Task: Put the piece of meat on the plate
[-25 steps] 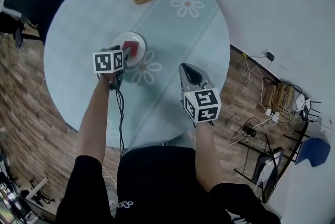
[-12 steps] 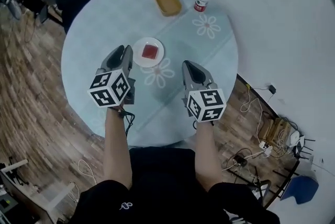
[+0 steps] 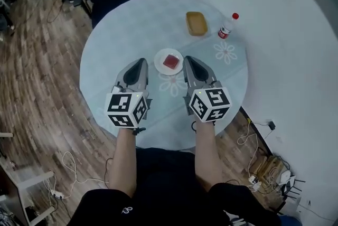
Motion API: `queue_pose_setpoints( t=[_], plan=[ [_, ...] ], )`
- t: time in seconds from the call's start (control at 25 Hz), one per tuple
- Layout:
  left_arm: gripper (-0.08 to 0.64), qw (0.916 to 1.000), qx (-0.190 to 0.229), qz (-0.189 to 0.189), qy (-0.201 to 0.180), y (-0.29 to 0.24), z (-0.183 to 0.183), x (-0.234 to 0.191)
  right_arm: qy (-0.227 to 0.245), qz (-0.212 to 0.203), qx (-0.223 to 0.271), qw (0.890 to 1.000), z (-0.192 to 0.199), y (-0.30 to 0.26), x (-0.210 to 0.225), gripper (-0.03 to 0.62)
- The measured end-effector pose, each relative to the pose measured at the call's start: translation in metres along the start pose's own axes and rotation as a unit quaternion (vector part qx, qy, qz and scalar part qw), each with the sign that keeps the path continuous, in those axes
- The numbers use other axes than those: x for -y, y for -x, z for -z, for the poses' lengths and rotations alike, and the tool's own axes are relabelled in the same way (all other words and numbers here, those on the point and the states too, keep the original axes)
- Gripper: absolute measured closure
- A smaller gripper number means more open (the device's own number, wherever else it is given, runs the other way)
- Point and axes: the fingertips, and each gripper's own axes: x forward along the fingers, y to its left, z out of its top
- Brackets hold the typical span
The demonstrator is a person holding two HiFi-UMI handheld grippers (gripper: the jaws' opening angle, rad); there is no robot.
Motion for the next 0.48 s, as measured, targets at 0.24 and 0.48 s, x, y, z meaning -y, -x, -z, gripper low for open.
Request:
queue_pose_setpoints(
  t=[0.24, 0.48],
  plan=[
    [0.565, 0.9978, 0.003, -0.030, -0.059, 0.014, -0.006, 0.000, 0.019, -0.013, 0.012, 1.000, 0.001, -0.004, -0.026, 0.584],
    [0.565, 0.9971, 0.010, -0.029, -0.069, 0.015, -0.008, 0.008, 0.027, -0.008, 0.017, 0.999, -0.001, -0.001, -0.024, 0.584]
  ],
)
